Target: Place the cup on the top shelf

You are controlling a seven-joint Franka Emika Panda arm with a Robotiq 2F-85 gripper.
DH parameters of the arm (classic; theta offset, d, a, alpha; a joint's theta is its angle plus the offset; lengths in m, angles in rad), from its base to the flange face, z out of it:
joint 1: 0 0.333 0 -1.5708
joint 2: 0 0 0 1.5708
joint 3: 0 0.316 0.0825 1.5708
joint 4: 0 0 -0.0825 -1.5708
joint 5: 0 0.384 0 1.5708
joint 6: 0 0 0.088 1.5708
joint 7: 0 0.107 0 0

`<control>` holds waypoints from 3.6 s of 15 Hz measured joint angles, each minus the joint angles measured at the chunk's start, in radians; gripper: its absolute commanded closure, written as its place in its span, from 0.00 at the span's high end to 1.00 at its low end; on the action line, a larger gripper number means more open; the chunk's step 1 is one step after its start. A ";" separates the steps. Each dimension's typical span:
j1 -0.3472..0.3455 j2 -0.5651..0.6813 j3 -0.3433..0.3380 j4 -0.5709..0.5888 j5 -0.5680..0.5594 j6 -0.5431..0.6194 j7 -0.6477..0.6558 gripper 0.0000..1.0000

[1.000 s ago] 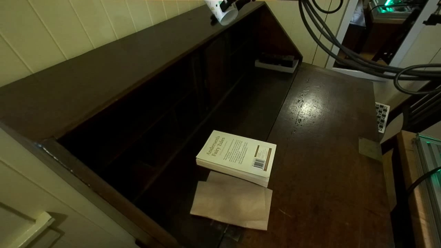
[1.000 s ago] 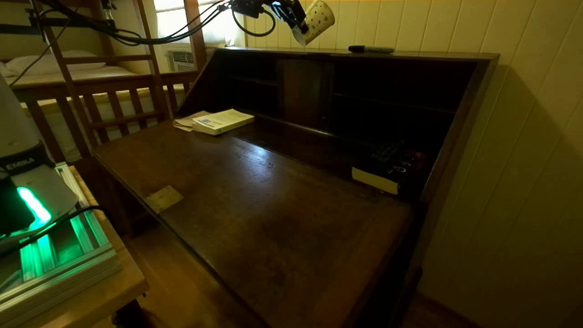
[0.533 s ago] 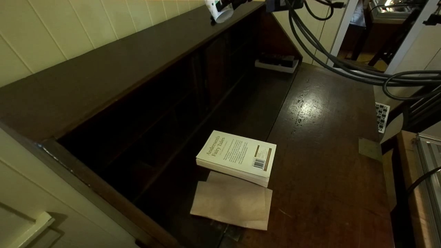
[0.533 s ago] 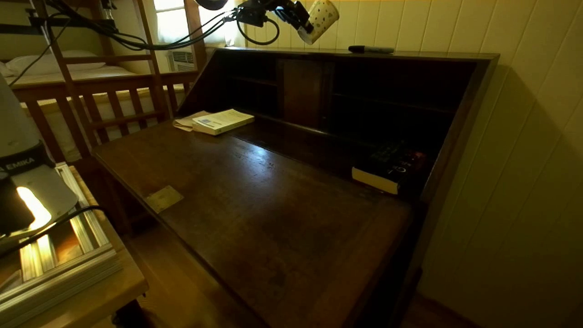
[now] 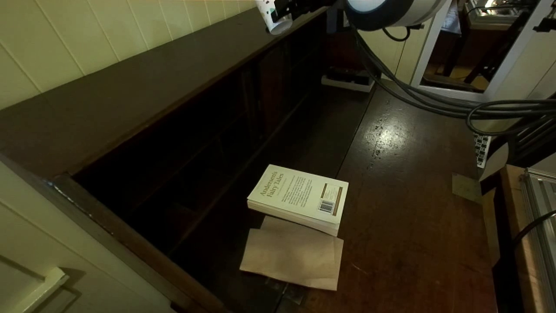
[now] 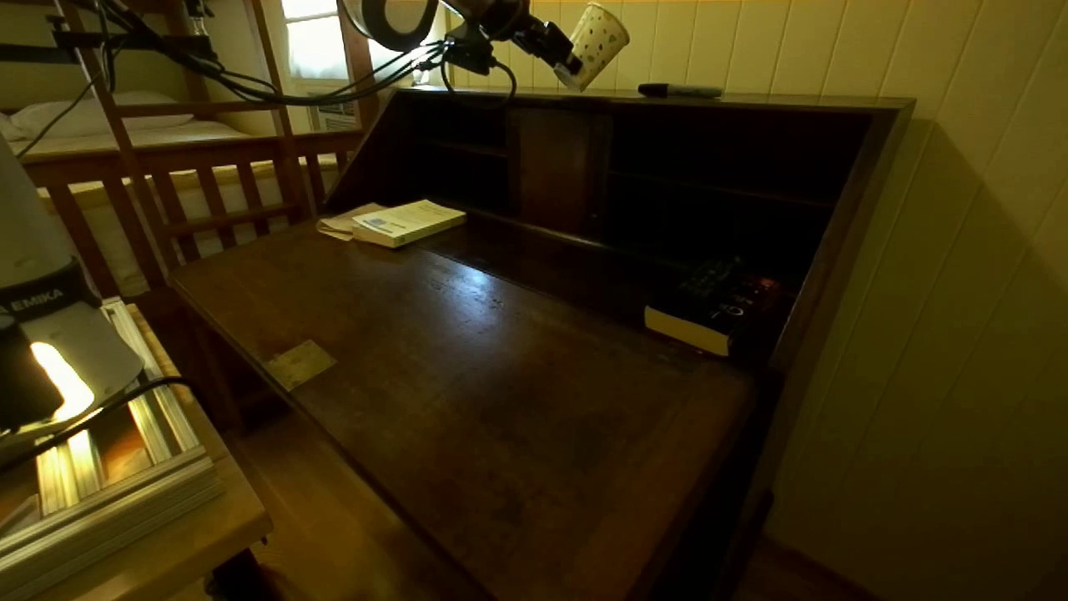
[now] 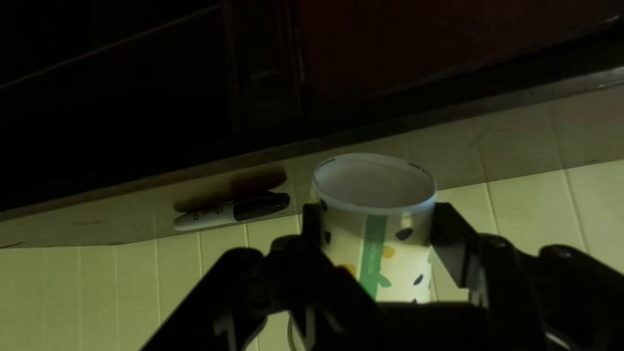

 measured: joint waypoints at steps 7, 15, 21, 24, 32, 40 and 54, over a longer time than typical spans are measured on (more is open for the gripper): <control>0.000 0.047 -0.002 0.006 -0.001 0.098 0.017 0.34; 0.000 0.105 -0.002 0.012 -0.001 0.107 0.018 0.34; 0.000 0.113 -0.002 0.033 0.000 0.102 0.019 0.34; 0.000 0.112 0.002 0.045 0.000 0.087 0.019 0.34; 0.011 0.036 -0.012 0.033 0.022 -0.065 0.019 0.34; 0.132 -0.097 -0.198 -0.053 0.067 -0.270 0.009 0.34; 0.042 -0.382 -0.118 -0.057 -0.170 -0.977 0.182 1.00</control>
